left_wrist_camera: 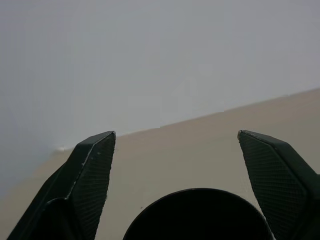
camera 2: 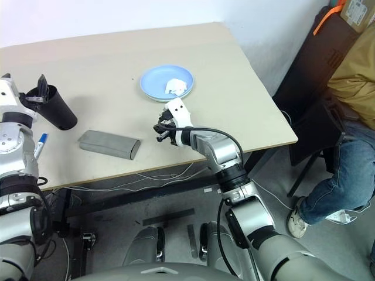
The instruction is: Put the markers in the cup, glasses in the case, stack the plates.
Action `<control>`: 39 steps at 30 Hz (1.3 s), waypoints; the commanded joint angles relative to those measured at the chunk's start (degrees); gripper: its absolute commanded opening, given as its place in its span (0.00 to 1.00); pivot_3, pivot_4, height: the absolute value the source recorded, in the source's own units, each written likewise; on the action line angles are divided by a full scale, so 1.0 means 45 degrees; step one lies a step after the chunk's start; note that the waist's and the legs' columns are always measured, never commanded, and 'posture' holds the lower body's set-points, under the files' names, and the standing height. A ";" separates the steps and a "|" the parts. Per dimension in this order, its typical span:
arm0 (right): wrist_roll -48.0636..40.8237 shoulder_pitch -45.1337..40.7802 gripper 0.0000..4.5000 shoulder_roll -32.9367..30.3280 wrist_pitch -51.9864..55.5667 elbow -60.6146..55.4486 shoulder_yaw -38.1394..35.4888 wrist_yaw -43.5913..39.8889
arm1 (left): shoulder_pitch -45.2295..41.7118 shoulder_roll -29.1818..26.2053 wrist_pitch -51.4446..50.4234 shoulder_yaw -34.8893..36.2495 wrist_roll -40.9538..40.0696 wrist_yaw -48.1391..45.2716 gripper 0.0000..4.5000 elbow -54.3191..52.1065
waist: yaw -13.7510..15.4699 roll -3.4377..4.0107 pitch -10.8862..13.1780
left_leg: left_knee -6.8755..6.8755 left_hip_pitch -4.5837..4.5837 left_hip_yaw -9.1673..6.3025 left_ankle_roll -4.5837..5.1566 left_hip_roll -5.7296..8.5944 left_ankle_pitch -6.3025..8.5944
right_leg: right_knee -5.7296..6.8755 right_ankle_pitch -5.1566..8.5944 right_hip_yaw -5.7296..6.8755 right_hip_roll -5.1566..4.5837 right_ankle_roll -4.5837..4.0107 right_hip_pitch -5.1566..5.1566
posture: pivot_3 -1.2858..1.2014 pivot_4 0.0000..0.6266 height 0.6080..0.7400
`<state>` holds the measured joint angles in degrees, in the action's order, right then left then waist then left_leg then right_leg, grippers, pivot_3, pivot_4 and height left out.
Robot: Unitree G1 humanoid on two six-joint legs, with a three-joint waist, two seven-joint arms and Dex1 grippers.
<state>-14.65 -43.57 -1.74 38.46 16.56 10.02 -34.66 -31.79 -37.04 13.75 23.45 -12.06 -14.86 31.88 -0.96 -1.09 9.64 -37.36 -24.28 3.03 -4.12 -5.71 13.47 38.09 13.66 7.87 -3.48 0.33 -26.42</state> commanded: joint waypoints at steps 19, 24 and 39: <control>-0.1819 -0.0646 0.74 -0.0921 -0.1811 -0.2126 0.0006 -0.4162 | 0.8965 -0.0338 -0.7035 0.5079 -0.4849 -0.1977 0.93 -1.0729 | 0.0079 0.0020 0.0013 | -0.0011 0.0033 -0.0011 -0.0002 -0.0007 0.0002 | -0.0015 0.0033 0.0001 -0.0005 0.0037 0.0023 | 0.52 0.24 0.74; -0.1250 -0.1061 0.99 -0.0634 -0.2219 -0.1209 0.0010 -0.3306 | 1.0265 -0.0512 -0.8491 0.5499 -0.5030 -0.1838 0.93 -1.1073 | 0.0052 0.0020 0.0013 | -0.0001 0.0026 -0.0006 -0.0003 -0.0008 0.0002 | -0.0021 0.0034 -0.0004 0.0003 0.0035 0.0008 | 0.52 0.24 0.74; -0.1179 -0.1082 0.99 -0.0390 -0.1379 -0.1151 0.0177 -0.2566 | 0.8036 -0.4388 -1.4441 0.3767 -0.4675 -0.1735 0.93 -0.8337 | 0.0064 0.0053 0.0043 | 0.0026 0.0012 -0.0015 -0.0004 -0.0005 0.0003 | -0.0030 0.0045 0.0001 0.0005 0.0015 -0.0012 | 0.52 0.24 0.74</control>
<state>-19.82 -47.32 -3.86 32.28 13.14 10.94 -46.59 5.54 -54.88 -50.29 42.44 -34.82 -22.14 -7.17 -0.67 -0.86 9.83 -37.22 -24.23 2.97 -4.13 -5.73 13.48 37.95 13.86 7.87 -3.46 0.40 -26.48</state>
